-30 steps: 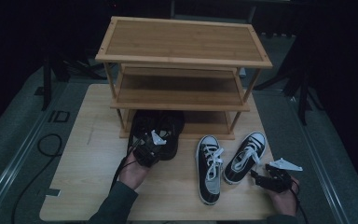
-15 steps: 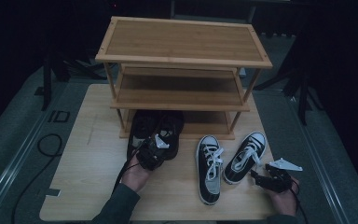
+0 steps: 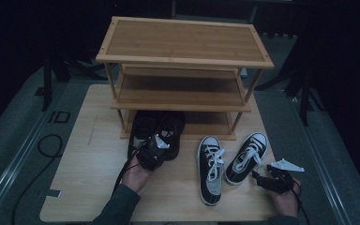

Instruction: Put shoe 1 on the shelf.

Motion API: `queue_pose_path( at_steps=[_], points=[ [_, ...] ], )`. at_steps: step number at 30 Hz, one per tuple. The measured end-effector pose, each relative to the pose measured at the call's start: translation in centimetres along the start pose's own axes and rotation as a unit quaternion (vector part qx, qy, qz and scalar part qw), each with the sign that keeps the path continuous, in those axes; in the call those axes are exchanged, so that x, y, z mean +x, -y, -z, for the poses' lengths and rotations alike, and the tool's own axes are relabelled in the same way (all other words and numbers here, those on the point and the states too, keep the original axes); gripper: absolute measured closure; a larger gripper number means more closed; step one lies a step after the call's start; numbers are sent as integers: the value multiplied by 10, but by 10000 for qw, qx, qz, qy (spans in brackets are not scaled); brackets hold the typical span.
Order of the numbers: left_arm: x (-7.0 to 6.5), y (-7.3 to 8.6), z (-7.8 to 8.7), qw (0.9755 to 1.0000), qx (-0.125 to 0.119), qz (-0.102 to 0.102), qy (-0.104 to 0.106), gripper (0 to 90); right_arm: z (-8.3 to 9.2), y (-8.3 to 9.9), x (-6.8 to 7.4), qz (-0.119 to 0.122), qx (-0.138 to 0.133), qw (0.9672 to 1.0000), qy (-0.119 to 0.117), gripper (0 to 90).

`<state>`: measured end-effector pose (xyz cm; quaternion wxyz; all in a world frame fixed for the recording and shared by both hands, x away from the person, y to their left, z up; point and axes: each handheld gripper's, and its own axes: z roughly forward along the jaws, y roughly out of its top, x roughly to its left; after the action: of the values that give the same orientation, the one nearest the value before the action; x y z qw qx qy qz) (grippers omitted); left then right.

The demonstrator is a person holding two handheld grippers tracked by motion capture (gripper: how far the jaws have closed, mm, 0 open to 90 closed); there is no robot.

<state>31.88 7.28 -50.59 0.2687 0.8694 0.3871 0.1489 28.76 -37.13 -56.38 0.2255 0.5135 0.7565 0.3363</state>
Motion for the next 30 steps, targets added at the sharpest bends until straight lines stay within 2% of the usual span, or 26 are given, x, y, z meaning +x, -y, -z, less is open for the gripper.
queue_pose_path(
  at_steps=[4, 6, 21, 26, 30],
  points=[
    [3, -2, 0, 9999, 6, 15, -167, 899, 0, 0, 0, 0, 2, 10000, 0, 267],
    [4, -4, -2, 9998, -19, 76, -164, 898, 0, 0, 0, 1, -1, 10000, -2, 267],
    [-3, -19, -13, 9996, -15, -45, -293, 897, 0, 0, 0, -1, -4, 10000, -8, 266],
    [-5, -17, -13, 9993, 8, -86, -373, 887, 0, 0, 0, 0, -4, 10000, -9, 265],
    [-3, -10, -15, 9987, 126, -89, -489, 885, 0, 0, 0, 1, -4, 10000, -9, 265]
  ],
)
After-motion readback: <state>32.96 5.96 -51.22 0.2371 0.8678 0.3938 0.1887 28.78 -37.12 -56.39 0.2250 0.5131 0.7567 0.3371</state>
